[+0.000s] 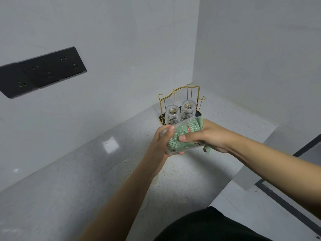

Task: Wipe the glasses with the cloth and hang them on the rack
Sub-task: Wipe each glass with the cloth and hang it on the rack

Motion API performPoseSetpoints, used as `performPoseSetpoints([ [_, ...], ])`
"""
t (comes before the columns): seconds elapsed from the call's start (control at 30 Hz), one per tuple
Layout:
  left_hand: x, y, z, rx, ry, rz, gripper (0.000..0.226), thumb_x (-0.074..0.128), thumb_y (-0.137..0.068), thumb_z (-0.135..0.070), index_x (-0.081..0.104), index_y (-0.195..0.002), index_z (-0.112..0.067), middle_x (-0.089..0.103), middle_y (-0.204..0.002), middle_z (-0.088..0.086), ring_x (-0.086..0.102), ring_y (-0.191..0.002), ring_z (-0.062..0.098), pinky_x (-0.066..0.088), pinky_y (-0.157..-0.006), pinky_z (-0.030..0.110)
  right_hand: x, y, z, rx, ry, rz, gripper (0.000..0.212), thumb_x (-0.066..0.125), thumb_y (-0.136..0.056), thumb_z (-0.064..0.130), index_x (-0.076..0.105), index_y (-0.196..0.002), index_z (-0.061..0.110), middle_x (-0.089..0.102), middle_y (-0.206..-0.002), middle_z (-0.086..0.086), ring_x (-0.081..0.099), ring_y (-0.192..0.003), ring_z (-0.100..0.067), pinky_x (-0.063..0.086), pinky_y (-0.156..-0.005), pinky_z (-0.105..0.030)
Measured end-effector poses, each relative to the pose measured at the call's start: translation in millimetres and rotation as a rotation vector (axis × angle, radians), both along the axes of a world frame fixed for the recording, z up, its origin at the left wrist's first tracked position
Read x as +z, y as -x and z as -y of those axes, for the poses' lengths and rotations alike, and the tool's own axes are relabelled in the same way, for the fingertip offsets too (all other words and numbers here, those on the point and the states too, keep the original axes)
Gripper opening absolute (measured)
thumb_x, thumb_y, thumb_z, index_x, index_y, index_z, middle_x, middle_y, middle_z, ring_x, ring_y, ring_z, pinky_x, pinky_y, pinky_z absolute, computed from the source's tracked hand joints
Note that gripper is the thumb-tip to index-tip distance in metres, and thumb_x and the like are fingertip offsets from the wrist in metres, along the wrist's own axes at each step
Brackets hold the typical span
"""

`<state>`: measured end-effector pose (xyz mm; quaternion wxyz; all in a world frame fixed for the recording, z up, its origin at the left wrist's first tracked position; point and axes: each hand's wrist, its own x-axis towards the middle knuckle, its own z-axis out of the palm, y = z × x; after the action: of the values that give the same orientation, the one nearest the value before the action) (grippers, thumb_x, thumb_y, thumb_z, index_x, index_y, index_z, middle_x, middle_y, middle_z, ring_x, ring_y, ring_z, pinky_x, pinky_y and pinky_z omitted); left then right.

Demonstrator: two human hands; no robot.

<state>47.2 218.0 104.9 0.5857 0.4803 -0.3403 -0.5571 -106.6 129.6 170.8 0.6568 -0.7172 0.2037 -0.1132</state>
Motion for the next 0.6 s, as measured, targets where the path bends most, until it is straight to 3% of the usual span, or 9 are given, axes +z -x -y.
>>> performPoseSetpoints([
  [0.07,5,-3,1,-0.048,-0.04,0.014,0.05,0.038,-0.1,-0.05,0.065,-0.117,-0.012,0.071,-0.11,0.009,0.067,-0.099,0.023,0.056,-0.071,0.031,2,0,-4,0.105,0.102,-0.022,0.014,0.06,-0.086,-0.001,0.064,-0.098,0.006,0.074,-0.085,0.001,0.069,-0.079,-0.008,0.052,-0.069,-0.016],
  [0.17,9,-9,0,-0.228,-0.19,-0.088,0.065,0.021,-0.101,-0.054,0.077,-0.102,-0.021,0.073,-0.101,0.007,0.069,-0.089,0.017,0.059,-0.073,0.029,-1,0,-1,0.267,0.477,-0.161,0.028,0.069,-0.082,0.013,0.063,-0.109,0.008,0.069,-0.105,-0.002,0.064,-0.096,-0.01,0.05,-0.086,-0.019],
  [0.23,2,-14,-2,-0.297,-0.209,-0.113,0.065,0.027,-0.094,-0.063,0.074,-0.108,-0.021,0.072,-0.098,0.006,0.069,-0.082,0.016,0.06,-0.072,0.029,5,2,8,0.279,0.452,-0.171,0.027,0.071,-0.08,0.012,0.065,-0.106,0.008,0.07,-0.103,-0.003,0.065,-0.095,-0.013,0.05,-0.087,-0.022],
  [0.33,4,-17,-3,-0.437,-0.136,-0.091,0.069,0.054,-0.077,-0.072,0.064,-0.124,-0.022,0.072,-0.112,0.005,0.07,-0.099,0.021,0.057,-0.088,0.038,16,1,18,0.326,0.327,-0.154,0.02,0.071,-0.076,0.0,0.066,-0.095,-0.002,0.072,-0.092,-0.013,0.068,-0.087,-0.023,0.053,-0.08,-0.029],
  [0.43,7,-16,3,-0.605,-0.032,-0.097,0.063,0.07,-0.075,-0.059,0.064,-0.127,-0.025,0.068,-0.121,0.007,0.067,-0.109,0.024,0.053,-0.096,0.04,21,-8,19,0.531,0.302,-0.128,0.009,0.067,-0.079,-0.004,0.062,-0.081,-0.011,0.067,-0.073,-0.021,0.061,-0.066,-0.04,0.049,-0.062,-0.044],
  [0.5,6,-15,7,-0.594,-0.052,-0.134,0.063,0.077,-0.071,-0.056,0.066,-0.124,-0.024,0.069,-0.118,0.008,0.069,-0.105,0.025,0.055,-0.092,0.039,20,-10,21,0.486,0.297,-0.127,0.012,0.07,-0.077,-0.002,0.058,-0.076,-0.006,0.066,-0.064,-0.01,0.058,-0.057,-0.034,0.044,-0.049,-0.035],
  [0.6,-1,-19,10,-0.509,-0.033,-0.194,0.066,0.081,-0.066,-0.056,0.069,-0.12,-0.019,0.071,-0.11,0.01,0.071,-0.098,0.024,0.057,-0.088,0.038,13,-10,21,0.164,0.271,-0.071,0.018,0.073,-0.075,0.004,0.057,-0.078,0.009,0.064,-0.06,0.007,0.059,-0.057,-0.01,0.043,-0.046,-0.018],
])
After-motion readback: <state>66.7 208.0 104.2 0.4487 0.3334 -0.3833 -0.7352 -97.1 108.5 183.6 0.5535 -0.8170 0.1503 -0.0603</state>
